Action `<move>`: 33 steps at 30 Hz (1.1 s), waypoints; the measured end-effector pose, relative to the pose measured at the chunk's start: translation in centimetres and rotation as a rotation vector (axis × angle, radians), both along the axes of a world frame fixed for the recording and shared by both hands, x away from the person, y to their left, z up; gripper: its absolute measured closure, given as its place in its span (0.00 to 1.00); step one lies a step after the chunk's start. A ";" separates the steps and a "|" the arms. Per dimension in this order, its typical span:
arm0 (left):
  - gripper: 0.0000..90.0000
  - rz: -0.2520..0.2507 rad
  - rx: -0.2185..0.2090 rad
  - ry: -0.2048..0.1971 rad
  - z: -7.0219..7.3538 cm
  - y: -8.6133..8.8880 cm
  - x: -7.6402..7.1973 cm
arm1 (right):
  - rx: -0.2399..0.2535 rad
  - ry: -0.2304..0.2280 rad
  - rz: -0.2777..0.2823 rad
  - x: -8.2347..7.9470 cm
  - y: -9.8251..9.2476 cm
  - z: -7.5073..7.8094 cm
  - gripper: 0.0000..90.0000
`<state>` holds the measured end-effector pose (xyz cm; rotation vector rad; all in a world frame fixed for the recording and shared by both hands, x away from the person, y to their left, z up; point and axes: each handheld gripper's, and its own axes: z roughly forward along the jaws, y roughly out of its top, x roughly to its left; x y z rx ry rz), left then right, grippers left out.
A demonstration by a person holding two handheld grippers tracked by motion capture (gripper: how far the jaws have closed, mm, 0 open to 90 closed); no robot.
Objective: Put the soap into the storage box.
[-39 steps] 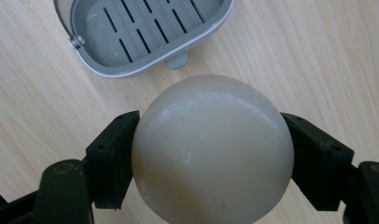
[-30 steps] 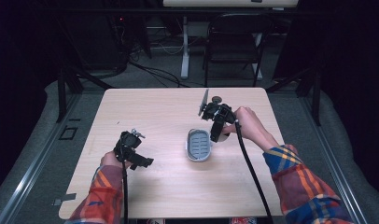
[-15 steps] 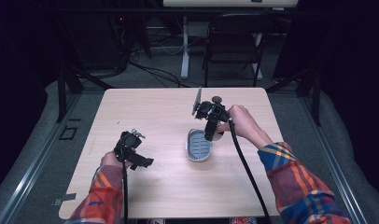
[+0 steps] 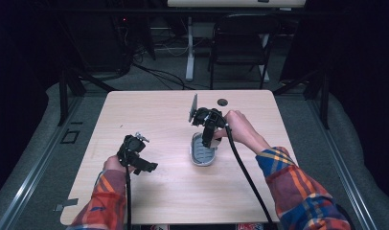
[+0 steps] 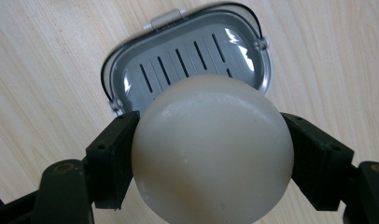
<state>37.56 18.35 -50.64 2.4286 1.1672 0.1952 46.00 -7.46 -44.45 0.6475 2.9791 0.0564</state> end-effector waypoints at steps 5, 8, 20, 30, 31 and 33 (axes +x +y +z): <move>0.07 0.000 0.000 0.000 0.0 0.0 0.0 | 0.003 0.015 0.004 0.1 0.5 -0.7 0.27; 0.07 0.000 0.000 0.000 0.0 0.0 0.0 | -0.004 0.019 0.007 0.1 0.8 -1.1 0.27; 0.07 -0.001 -0.001 0.002 0.0 0.0 0.0 | -0.012 0.039 0.009 0.4 1.6 -2.5 0.27; 0.07 -0.002 0.000 0.001 0.0 0.0 0.0 | -0.015 0.061 0.009 0.4 2.1 -4.1 0.27; 0.07 -0.002 0.000 0.001 0.0 0.0 0.0 | -0.010 0.060 0.008 0.4 2.1 -4.3 0.27; 0.07 -0.001 0.001 0.000 0.0 0.0 0.0 | -0.010 0.065 0.009 0.5 2.0 -4.5 0.27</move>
